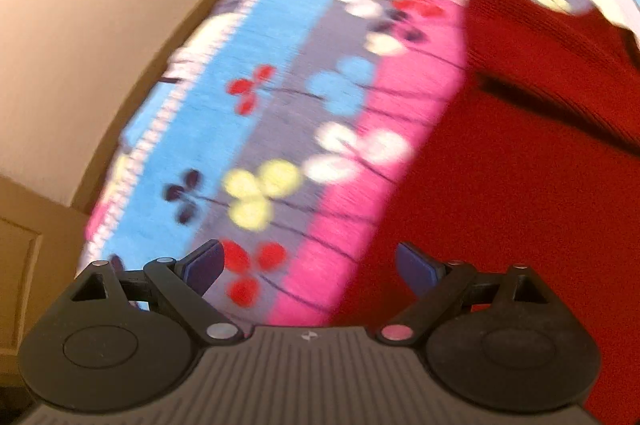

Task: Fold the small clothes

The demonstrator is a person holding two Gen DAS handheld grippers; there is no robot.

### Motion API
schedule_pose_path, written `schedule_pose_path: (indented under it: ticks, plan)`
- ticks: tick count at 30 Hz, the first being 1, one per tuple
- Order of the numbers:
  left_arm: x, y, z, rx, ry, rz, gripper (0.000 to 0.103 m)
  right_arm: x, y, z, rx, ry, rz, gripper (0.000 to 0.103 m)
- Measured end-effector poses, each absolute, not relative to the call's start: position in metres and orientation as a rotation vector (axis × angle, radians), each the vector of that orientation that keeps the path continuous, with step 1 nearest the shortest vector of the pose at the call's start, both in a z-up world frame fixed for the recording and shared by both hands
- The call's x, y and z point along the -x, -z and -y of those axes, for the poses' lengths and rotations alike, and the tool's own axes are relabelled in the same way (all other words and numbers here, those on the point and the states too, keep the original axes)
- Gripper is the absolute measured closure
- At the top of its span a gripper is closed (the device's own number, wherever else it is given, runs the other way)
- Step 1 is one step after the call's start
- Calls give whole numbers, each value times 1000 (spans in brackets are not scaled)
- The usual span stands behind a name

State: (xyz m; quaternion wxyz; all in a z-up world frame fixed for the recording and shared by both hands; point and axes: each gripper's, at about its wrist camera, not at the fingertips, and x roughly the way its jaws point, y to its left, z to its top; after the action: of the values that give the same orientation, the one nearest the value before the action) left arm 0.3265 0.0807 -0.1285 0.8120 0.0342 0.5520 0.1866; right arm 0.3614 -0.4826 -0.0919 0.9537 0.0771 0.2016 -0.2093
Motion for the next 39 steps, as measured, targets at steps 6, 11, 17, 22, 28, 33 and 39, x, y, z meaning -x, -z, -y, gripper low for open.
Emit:
schedule_pose_path:
  ticks: [6, 11, 17, 22, 28, 33, 39]
  plan:
    - [-328, 119, -146, 28, -534, -1162, 8, -384, 133, 250, 80, -91, -536, 72]
    - [-317, 121, -167, -13, -563, -1144, 8, -341, 186, 213, 200, -227, -717, 44]
    - [-321, 135, -142, -4, -466, -1155, 8, -335, 162, 336, 62, 182, -655, 43]
    - [-326, 153, -105, -74, -389, -1189, 8, -381, 213, 396, 110, 355, -840, 43]
    - [-292, 155, -92, -109, -372, -1198, 8, -337, 178, 399, 19, 316, -816, 31]
    - [-223, 127, -66, -153, -270, -1181, 8, -193, 125, 366, -161, 188, -781, 22]
    - [-132, 87, -28, -212, -142, -1110, 8, -47, 85, 297, -104, 115, -785, 20]
